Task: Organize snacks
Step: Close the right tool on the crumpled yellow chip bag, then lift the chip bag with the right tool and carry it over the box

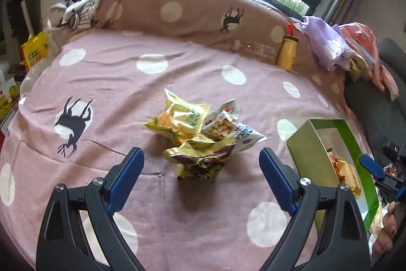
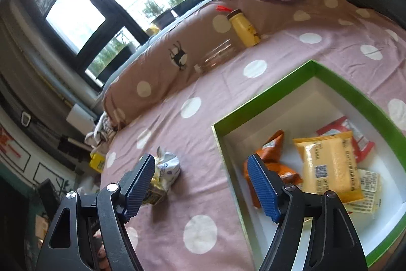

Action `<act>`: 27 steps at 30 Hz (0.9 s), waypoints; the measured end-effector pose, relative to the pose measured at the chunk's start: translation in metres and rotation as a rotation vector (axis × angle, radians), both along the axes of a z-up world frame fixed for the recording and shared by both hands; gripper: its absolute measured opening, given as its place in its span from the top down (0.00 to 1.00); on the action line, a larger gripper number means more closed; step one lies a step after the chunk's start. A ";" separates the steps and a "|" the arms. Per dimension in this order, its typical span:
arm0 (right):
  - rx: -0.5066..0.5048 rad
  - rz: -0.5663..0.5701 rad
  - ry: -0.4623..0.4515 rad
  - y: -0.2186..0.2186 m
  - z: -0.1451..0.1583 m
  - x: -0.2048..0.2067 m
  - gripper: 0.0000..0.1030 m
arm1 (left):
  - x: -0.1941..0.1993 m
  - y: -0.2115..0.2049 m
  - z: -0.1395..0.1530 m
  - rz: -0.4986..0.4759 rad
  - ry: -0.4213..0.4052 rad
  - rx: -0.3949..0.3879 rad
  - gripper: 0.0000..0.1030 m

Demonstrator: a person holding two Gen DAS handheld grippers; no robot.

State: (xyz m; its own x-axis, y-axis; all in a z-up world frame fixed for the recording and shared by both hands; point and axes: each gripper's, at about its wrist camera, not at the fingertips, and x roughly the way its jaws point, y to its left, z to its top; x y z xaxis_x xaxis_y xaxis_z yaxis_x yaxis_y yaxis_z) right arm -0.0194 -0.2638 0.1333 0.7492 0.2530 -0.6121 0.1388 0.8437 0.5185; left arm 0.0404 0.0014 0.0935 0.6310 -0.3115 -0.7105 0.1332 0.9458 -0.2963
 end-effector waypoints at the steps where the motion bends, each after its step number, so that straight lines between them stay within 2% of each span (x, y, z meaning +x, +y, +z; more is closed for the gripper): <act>1: 0.002 0.027 0.014 0.009 -0.003 0.007 0.26 | 0.004 0.004 -0.006 0.010 0.031 -0.012 0.10; 5: 0.030 0.102 0.085 0.040 -0.017 0.039 0.26 | 0.014 0.009 -0.019 0.018 0.087 -0.039 0.10; 11: 0.092 0.319 0.176 0.094 -0.044 0.096 0.27 | 0.024 0.009 -0.034 -0.012 0.123 -0.082 0.12; 16: 0.098 0.398 0.245 0.124 -0.078 0.122 0.31 | 0.032 0.011 -0.045 -0.011 0.146 -0.126 0.16; 18: 0.123 0.396 0.285 0.128 -0.093 0.126 0.35 | 0.034 0.008 -0.048 -0.027 0.157 -0.134 0.26; 21: 0.122 0.384 0.314 0.127 -0.104 0.127 0.41 | 0.035 0.004 -0.058 -0.030 0.182 -0.112 0.35; 22: 0.129 0.383 0.321 0.126 -0.107 0.126 0.47 | 0.035 0.002 -0.060 -0.046 0.191 -0.120 0.38; 24: 0.178 0.385 0.329 0.122 -0.112 0.125 0.50 | 0.034 -0.001 -0.061 -0.069 0.187 -0.131 0.51; 27: 0.200 0.380 0.317 0.119 -0.112 0.121 0.54 | 0.030 -0.004 -0.058 -0.072 0.168 -0.103 0.52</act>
State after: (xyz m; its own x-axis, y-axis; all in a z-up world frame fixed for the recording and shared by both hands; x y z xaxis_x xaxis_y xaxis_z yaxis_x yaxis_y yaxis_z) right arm 0.1014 -0.1452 0.0208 0.3683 0.6056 -0.7054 0.0182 0.7539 0.6567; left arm 0.0701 -0.0024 0.0353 0.4799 -0.4277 -0.7660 0.1395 0.8992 -0.4146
